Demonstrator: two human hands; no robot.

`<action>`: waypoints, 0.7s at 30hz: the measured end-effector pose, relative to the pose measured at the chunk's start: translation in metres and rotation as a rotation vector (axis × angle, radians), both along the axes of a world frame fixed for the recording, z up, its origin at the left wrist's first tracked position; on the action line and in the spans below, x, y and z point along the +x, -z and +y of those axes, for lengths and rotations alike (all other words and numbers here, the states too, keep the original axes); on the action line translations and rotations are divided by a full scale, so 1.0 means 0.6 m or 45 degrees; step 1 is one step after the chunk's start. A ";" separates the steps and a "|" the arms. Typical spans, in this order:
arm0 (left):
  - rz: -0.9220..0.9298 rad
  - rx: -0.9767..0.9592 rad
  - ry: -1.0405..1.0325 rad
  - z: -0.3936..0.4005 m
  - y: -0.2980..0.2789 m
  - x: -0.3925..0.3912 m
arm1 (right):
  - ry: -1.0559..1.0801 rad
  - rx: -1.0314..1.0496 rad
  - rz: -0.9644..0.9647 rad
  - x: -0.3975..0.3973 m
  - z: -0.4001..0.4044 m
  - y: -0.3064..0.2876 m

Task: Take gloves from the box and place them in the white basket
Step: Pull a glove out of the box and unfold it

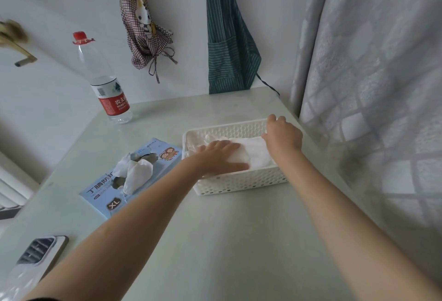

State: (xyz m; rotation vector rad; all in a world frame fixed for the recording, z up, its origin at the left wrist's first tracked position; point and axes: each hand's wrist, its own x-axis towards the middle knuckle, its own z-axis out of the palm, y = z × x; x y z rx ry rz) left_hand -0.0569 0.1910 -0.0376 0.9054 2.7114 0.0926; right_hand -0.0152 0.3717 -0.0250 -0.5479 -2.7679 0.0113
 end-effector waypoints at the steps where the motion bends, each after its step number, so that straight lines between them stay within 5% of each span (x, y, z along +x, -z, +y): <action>1: -0.003 0.041 -0.012 0.000 -0.002 0.001 | -0.002 0.013 0.020 0.001 -0.002 -0.001; 8: 0.344 0.873 -0.255 -0.076 -0.070 -0.005 | -0.223 -0.118 0.254 -0.005 -0.074 -0.051; 14: 0.259 0.729 -0.700 -0.208 -0.101 -0.012 | -0.625 -0.508 0.244 -0.017 -0.227 -0.067; 21: 0.118 0.465 -0.763 -0.345 -0.090 0.002 | -0.884 -0.644 -0.181 -0.027 -0.372 -0.050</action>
